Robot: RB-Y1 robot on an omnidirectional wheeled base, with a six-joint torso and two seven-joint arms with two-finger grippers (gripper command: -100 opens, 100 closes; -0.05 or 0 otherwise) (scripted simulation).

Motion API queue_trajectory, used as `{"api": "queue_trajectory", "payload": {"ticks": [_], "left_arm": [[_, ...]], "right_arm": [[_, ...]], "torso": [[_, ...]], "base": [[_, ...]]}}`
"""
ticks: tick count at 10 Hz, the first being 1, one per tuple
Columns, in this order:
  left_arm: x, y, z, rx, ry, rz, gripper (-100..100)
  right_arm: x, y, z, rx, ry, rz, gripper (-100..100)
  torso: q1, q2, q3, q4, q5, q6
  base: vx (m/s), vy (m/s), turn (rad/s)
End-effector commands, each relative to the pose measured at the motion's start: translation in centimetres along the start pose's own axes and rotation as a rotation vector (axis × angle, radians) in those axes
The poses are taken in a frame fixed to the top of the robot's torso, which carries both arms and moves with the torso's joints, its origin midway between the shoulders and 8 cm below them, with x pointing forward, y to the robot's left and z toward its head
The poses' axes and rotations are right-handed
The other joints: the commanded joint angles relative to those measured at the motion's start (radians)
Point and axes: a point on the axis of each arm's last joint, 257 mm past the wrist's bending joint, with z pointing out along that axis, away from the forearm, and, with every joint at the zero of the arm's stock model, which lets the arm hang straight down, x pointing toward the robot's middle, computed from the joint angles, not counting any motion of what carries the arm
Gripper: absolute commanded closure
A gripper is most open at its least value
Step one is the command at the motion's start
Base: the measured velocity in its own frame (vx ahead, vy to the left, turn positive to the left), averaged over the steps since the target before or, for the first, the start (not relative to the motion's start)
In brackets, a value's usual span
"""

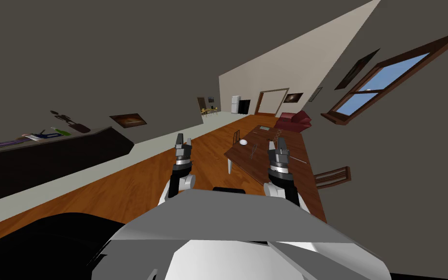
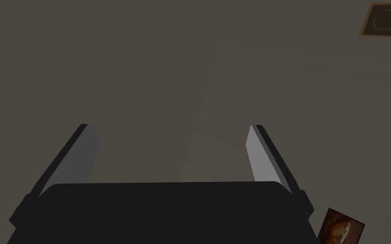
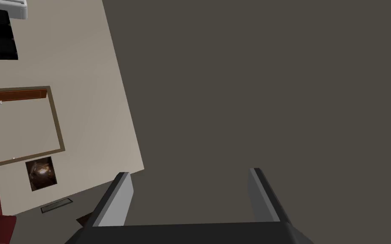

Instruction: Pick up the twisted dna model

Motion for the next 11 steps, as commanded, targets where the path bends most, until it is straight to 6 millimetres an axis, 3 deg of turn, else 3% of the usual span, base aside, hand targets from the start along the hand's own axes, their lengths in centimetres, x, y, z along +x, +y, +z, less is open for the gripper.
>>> {"api": "queue_trajectory", "payload": {"ticks": [1, 6, 11], "left_arm": [[0.0, 0.0, 0.0, 0.000, 0.000, 0.000, 0], [0.0, 0.0, 0.0, 0.000, 0.000, 0.000, 0], [0.0, 0.0, 0.0, 0.000, 0.000, 0.000, 0]], "right_arm": [[0.3, -0.3, 0.1, -0.001, 0.030, -0.029, -100], [1.1, -2.5, 0.4, 0.015, 0.145, -0.176, -100], [1.2, -6.4, 0.5, 0.061, 0.258, -0.351, -100]], "torso": [[0.000, 0.000, 0.000, 0.000, 0.000, 0.000], [0.001, -0.001, -0.001, 0.000, 0.000, 0.000], [0.001, -0.002, -0.001, 0.000, 0.000, 0.000]], "base": [[0.000, 0.000, 0.000], [0.009, 0.014, 0.001], [0.018, 0.021, 0.013]]}}
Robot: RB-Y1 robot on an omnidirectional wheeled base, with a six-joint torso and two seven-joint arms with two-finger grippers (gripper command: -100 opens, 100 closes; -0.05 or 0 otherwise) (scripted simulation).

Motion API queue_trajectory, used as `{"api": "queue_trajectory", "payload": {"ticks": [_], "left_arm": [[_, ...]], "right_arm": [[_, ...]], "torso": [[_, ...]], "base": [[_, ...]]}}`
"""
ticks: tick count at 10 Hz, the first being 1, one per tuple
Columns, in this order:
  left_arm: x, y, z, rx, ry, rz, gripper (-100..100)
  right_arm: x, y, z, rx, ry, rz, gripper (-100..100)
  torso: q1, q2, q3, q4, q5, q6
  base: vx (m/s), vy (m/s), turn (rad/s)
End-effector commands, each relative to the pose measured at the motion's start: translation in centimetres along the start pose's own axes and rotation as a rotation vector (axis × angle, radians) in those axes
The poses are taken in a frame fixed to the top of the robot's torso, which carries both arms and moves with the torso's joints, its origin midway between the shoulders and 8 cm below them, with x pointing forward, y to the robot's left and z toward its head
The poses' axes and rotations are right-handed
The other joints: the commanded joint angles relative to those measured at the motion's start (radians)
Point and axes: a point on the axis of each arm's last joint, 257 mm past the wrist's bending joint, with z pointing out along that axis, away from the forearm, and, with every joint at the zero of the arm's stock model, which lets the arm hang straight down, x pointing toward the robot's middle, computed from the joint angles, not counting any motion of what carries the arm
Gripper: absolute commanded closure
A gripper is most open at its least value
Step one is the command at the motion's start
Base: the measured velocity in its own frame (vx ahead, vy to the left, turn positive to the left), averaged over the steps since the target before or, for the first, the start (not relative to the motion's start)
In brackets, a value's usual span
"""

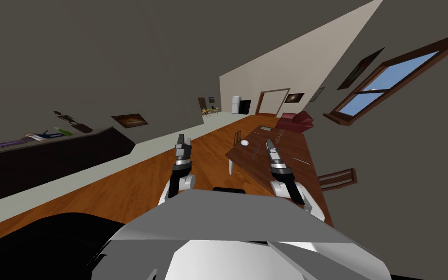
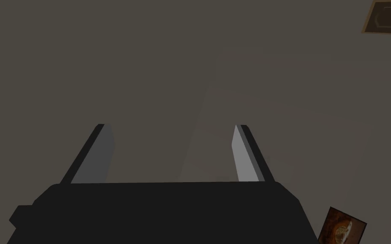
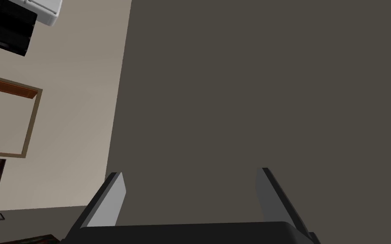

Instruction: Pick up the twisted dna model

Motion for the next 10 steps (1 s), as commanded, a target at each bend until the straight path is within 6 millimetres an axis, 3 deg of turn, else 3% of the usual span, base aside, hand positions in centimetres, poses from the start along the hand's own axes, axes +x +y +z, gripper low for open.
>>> {"api": "queue_trajectory", "payload": {"ticks": [1, 6, 10], "left_arm": [[0.0, 0.0, 0.0, 0.000, 0.000, 0.000, 0], [0.0, 0.0, 0.0, 0.000, 0.000, 0.000, 0], [0.0, 0.0, 0.0, 0.000, 0.000, 0.000, 0]], "right_arm": [[0.4, -1.6, 0.0, 0.025, 0.040, -0.061, -100], [1.4, -7.9, -0.7, 0.133, 0.165, -0.246, -100], [1.6, -14.0, -2.4, 0.250, 0.270, -0.385, -100]], "torso": [[0.000, 0.000, 0.000, 0.000, 0.000, 0.000], [0.000, 0.000, 0.000, 0.000, 0.000, 0.000], [0.000, 0.000, 0.000, 0.000, 0.000, 0.000]], "base": [[0.023, 0.021, 0.022], [0.023, 0.023, 0.029], [0.026, 0.025, 0.041]]}}
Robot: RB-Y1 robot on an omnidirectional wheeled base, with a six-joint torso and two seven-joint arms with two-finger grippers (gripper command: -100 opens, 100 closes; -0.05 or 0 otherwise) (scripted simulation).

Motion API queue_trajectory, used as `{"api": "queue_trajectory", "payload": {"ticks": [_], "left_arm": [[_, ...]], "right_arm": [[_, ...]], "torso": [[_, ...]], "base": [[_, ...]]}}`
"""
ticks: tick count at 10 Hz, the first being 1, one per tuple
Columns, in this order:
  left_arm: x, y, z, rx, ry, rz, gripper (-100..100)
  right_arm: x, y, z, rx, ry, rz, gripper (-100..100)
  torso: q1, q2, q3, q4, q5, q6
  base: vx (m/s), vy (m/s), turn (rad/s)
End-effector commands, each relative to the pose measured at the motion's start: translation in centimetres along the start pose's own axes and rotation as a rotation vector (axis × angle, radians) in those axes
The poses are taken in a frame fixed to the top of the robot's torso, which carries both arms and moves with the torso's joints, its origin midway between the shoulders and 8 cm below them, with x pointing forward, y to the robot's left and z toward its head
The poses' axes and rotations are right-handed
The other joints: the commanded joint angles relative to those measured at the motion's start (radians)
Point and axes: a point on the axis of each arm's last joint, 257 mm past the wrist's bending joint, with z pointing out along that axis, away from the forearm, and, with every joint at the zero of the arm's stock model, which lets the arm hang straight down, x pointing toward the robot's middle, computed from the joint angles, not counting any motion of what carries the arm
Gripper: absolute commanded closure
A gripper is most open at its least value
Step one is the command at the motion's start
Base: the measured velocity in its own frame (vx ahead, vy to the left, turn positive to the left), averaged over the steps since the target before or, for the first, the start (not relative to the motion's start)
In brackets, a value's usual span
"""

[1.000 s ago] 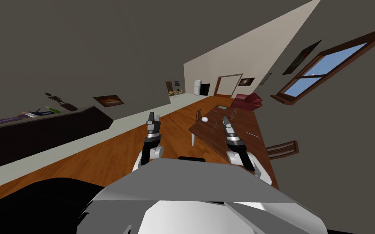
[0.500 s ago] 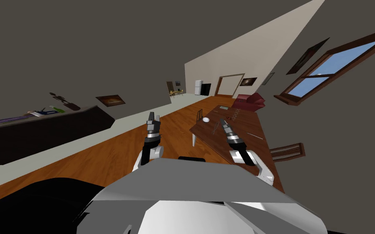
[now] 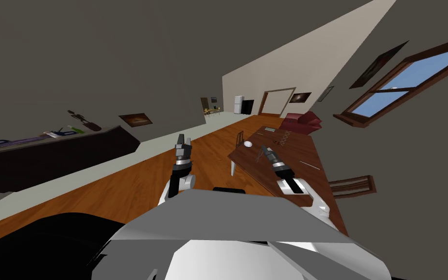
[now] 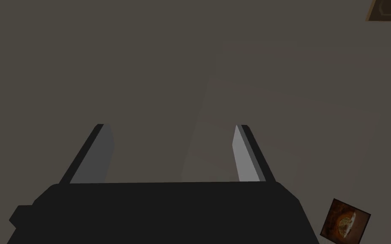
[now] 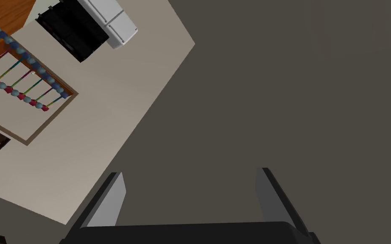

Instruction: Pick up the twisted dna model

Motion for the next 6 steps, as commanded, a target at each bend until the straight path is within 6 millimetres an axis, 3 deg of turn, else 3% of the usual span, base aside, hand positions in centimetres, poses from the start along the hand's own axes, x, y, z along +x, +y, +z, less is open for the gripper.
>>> {"api": "queue_trajectory", "payload": {"ticks": [1, 4, 5, 6], "left_arm": [[0.0, 0.0, 0.0, 0.000, 0.000, 0.000, 0], [0.0, 0.0, 0.0, 0.000, 0.000, 0.000, 0], [0.0, 0.0, 0.0, 0.000, 0.000, 0.000, 0], [0.0, 0.0, 0.0, 0.000, 0.000, 0.000, 0]], "right_arm": [[1.1, -2.7, -0.4, 0.055, 0.048, -0.052, -100], [3.0, -7.4, -1.5, 0.152, 0.135, -0.136, -100], [3.0, -7.4, -1.5, 0.152, 0.135, -0.136, -100], [3.7, -9.0, -2.0, 0.185, 0.164, -0.161, -100]], "torso": [[0.000, 0.000, 0.000, 0.000, 0.000, 0.000], [0.000, 0.000, 0.000, 0.000, 0.000, 0.000], [0.000, 0.000, 0.000, 0.000, 0.000, 0.000], [0.000, 0.000, 0.000, 0.000, 0.000, 0.000]], "base": [[0.028, 0.027, 0.047], [0.035, 0.024, 0.058], [0.031, 0.019, 0.012], [0.021, 0.015, 0.036]]}}
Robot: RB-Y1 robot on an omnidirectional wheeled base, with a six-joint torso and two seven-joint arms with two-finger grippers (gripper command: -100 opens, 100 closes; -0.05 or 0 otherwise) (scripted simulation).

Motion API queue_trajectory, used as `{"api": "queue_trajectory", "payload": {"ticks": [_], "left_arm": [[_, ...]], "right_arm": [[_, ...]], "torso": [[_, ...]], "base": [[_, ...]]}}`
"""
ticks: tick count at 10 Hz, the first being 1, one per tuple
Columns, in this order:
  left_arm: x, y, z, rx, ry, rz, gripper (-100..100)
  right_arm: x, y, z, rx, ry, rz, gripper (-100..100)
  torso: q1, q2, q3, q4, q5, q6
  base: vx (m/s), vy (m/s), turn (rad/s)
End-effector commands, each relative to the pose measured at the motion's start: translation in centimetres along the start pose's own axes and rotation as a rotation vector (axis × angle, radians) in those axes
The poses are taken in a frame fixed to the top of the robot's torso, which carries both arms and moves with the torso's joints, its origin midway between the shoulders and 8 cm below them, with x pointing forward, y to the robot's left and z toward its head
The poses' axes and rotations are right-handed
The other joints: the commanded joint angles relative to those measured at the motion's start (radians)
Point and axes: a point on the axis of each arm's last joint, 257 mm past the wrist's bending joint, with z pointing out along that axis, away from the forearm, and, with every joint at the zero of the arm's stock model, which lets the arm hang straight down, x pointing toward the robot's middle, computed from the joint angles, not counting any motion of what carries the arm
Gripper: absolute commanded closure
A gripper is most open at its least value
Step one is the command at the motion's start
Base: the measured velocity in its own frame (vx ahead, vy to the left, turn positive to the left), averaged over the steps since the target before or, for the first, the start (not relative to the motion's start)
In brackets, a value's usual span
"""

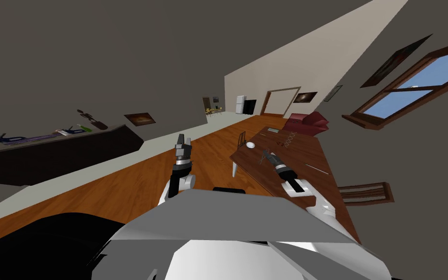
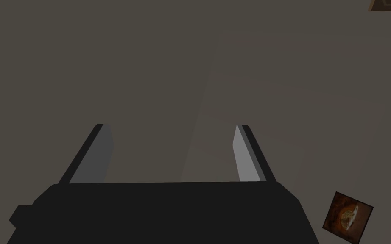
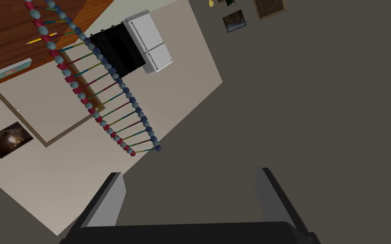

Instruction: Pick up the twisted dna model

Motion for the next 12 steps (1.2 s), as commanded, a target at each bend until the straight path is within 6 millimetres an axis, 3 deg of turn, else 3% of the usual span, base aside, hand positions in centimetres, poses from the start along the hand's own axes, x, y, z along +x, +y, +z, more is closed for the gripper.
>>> {"api": "queue_trajectory", "payload": {"ticks": [1, 8, 10, 12], "left_arm": [[0.0, 0.0, 0.0, 0.000, 0.000, 0.000, 0], [0.0, 0.0, 0.0, 0.000, 0.000, 0.000, 0], [0.0, 0.0, 0.0, 0.000, 0.000, 0.000, 0], [0.0, 0.0, 0.0, 0.000, 0.000, 0.000, 0]], "right_arm": [[1.6, -2.1, -0.3, 0.050, 0.045, -0.036, -100], [7.7, -11.6, -3.9, 0.261, 0.250, -0.164, -100], [9.2, -13.6, -5.2, 0.308, 0.297, -0.184, -100], [9.2, -13.7, -5.4, 0.307, 0.297, -0.183, -100]], "torso": [[0.000, 0.000, 0.000, 0.000, 0.000, 0.000], [0.001, -0.001, 0.000, 0.000, 0.000, 0.000], [0.001, -0.001, -0.001, 0.000, 0.000, 0.000], [0.000, 0.000, 0.000, 0.000, 0.000, 0.000]], "base": [[0.030, 0.022, 0.066], [0.044, 0.031, 0.064], [0.042, 0.026, 0.070], [0.020, 0.008, 0.021]]}}
